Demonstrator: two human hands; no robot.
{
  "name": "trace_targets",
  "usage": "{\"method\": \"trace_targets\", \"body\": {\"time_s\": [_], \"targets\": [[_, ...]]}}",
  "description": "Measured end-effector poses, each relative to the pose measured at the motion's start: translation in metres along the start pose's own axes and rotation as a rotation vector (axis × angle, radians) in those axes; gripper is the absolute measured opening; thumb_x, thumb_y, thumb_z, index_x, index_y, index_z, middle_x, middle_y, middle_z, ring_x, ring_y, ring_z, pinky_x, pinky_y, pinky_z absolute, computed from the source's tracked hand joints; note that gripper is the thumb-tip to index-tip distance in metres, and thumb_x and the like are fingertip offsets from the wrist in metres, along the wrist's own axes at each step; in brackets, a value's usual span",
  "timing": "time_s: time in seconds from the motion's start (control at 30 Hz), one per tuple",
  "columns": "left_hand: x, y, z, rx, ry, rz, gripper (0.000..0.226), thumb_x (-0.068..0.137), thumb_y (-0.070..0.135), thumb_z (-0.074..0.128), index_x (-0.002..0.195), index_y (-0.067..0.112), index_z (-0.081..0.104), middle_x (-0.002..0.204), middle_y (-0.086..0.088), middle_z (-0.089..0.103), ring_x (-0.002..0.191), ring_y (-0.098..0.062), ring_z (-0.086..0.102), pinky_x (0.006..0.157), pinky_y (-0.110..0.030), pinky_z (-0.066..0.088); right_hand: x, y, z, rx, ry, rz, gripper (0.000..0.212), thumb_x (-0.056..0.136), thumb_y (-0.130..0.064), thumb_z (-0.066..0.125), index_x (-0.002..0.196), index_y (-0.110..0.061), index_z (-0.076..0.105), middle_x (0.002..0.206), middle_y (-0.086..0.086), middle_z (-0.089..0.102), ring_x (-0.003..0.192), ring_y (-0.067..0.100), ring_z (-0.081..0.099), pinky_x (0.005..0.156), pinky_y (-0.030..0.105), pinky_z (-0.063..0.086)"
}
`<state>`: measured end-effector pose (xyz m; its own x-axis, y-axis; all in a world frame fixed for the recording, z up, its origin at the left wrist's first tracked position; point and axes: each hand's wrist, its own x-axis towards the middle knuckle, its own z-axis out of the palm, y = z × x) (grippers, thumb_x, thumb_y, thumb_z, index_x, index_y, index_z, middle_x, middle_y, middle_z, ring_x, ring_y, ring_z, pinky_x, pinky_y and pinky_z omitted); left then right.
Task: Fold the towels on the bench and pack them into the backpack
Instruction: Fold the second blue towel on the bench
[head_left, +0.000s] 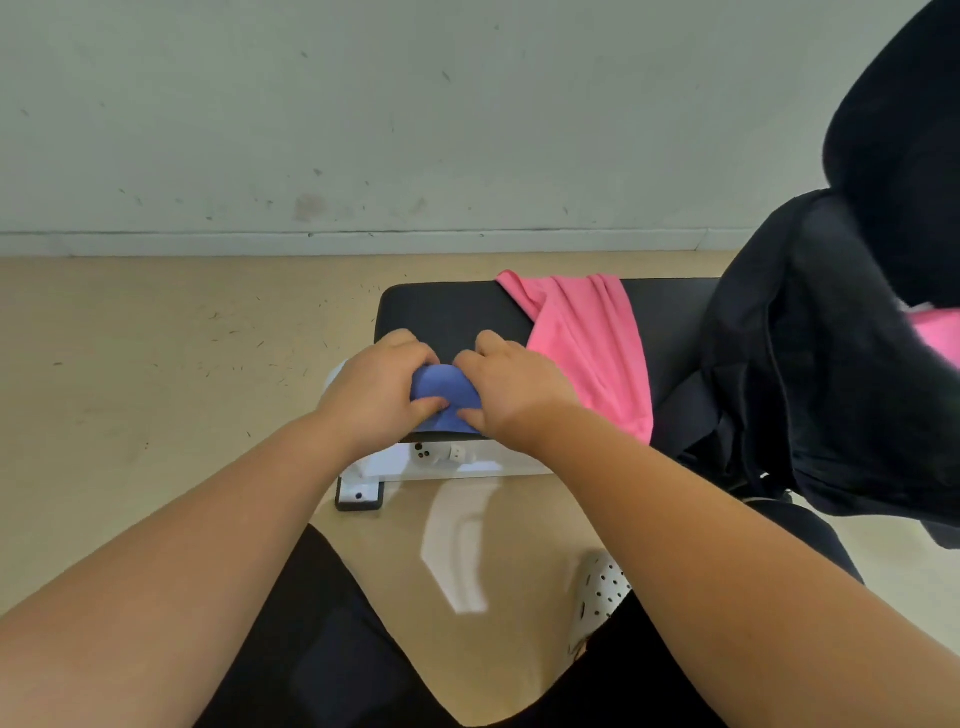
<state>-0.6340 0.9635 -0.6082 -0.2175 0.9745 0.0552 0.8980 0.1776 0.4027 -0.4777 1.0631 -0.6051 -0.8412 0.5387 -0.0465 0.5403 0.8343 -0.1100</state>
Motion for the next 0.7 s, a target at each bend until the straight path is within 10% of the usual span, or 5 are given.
{"method": "trace_targets", "body": {"time_s": [0.17, 0.4, 0.63, 0.7], "targets": [[0.019, 0.042, -0.026, -0.056, 0.079, 0.109, 0.03, 0.077, 0.032, 0.079, 0.1, 0.025, 0.061, 0.096, 0.01, 0.055, 0.087, -0.011, 0.051, 0.073, -0.029, 0.043, -0.023, 0.023, -0.039, 0.277, 0.098, 0.059, 0.03, 0.089, -0.029, 0.064, 0.113, -0.02, 0.049, 0.094, -0.003, 0.052, 0.081, 0.022, 0.055, 0.057, 0.03, 0.036], [0.063, 0.14, -0.03, -0.141, 0.357, 0.156, 0.066, 0.081, 0.039, 0.074, 0.137, 0.016, 0.048, 0.136, -0.007, 0.053, 0.121, -0.028, 0.052, 0.101, -0.042, 0.043, -0.081, 0.109, -0.104, 0.258, 0.357, 0.291, 0.067, 0.093, -0.028, 0.054, 0.152, -0.035, 0.025, 0.122, 0.006, 0.062, 0.096, 0.03, 0.063, 0.08, 0.043, 0.053], [0.102, 0.27, 0.016, -0.012, 0.17, 0.418, 0.068, 0.081, 0.052, 0.064, 0.136, 0.016, 0.049, 0.136, -0.006, 0.049, 0.12, -0.03, 0.048, 0.098, -0.043, 0.043, -0.171, 0.212, -0.137, 0.081, 0.65, 0.542, 0.056, 0.099, -0.025, 0.051, 0.148, -0.043, 0.03, 0.114, 0.001, 0.047, 0.074, 0.024, 0.057, 0.067, 0.043, 0.053], [0.11, 0.303, 0.032, 0.09, 0.108, 0.515, 0.076, 0.081, 0.056, 0.065, 0.144, 0.02, 0.043, 0.149, -0.006, 0.039, 0.132, -0.03, 0.04, 0.106, -0.047, 0.038, -0.19, 0.234, -0.147, -0.152, 0.758, 0.56, 0.053, 0.097, -0.025, 0.054, 0.146, -0.037, 0.038, 0.111, 0.004, 0.053, 0.094, 0.029, 0.057, 0.084, 0.045, 0.048]]}}
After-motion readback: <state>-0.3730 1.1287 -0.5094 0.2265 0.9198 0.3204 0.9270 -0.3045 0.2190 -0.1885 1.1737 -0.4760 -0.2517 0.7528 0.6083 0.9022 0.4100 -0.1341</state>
